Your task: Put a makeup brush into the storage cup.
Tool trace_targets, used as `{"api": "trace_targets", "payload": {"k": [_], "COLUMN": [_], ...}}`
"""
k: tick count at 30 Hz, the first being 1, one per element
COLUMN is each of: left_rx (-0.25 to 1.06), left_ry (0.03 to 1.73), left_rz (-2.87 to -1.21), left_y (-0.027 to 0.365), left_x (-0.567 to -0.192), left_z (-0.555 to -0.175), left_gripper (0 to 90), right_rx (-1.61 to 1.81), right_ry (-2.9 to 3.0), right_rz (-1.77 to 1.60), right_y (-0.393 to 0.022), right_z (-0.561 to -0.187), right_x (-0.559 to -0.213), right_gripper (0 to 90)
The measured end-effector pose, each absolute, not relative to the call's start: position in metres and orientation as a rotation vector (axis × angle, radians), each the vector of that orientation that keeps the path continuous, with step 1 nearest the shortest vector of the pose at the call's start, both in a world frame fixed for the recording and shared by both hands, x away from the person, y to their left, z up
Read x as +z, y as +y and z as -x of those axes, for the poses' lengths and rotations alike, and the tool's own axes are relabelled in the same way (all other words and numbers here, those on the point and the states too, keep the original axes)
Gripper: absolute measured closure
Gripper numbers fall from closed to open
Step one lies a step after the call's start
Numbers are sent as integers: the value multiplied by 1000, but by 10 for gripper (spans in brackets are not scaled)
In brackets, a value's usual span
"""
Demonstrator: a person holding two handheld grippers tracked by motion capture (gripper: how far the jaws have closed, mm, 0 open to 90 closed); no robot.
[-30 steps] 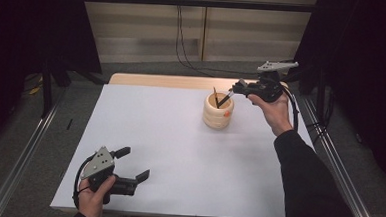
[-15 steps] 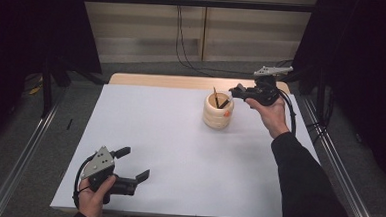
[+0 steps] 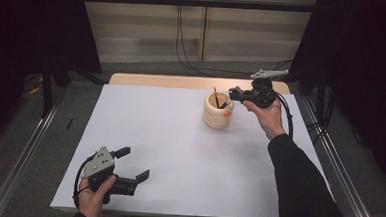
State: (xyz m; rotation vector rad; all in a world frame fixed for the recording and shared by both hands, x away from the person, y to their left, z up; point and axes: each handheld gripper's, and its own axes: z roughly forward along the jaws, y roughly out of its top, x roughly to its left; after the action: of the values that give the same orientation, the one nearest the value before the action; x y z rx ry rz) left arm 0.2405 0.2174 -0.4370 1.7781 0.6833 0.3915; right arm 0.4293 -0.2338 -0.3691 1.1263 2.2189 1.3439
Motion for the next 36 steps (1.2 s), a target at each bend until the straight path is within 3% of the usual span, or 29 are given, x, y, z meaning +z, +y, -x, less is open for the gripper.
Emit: {"api": "trace_targets", "payload": {"k": [25, 36], "left_rx": [406, 405], "left_ry": [703, 701], "left_rz": [-1786, -1790], "left_y": [216, 214], "left_x": [-437, -437], "left_z": [-240, -243], "left_gripper": [18, 18], "right_rx": [1358, 1381], "right_ry": [2199, 2174], "right_rz": [-1156, -1153], "right_y": [-232, -236], "right_z": [-430, -428], "right_x": [-384, -384], "right_gripper": [758, 661]}}
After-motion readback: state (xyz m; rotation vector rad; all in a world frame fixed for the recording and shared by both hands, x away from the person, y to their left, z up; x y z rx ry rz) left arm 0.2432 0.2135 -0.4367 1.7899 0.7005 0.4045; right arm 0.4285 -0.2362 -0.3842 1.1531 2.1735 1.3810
